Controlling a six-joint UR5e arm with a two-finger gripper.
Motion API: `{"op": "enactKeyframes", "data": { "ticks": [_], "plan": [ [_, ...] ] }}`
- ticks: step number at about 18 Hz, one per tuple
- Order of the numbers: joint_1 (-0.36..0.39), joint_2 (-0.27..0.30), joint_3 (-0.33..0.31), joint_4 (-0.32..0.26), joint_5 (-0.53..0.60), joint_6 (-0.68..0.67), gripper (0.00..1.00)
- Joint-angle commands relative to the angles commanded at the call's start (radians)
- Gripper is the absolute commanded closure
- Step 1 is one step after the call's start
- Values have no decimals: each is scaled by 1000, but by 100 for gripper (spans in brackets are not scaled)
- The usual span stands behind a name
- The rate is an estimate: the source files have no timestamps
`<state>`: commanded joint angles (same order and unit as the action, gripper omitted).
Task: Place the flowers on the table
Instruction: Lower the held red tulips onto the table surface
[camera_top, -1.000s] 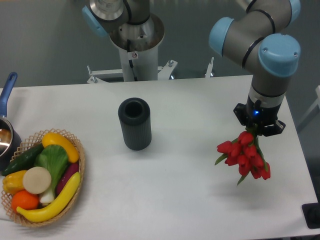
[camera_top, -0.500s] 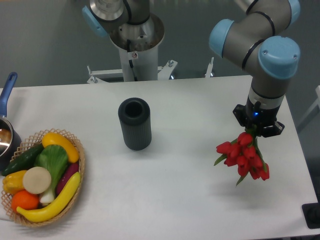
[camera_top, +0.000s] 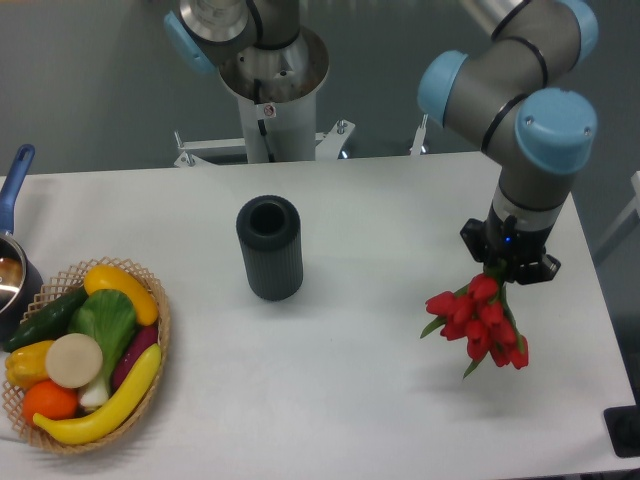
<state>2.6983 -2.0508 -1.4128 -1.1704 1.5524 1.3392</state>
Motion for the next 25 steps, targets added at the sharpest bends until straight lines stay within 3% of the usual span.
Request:
{"op": "enactKeyframes", "data": {
  "ticks": [10, 15, 25],
  "plan": [
    [-28, -46, 0, 6, -50, -8, 87],
    [-60, -106, 11, 40, -106, -98, 87],
    [-77, -131, 2, 40, -109, -104, 80]
  ]
}}
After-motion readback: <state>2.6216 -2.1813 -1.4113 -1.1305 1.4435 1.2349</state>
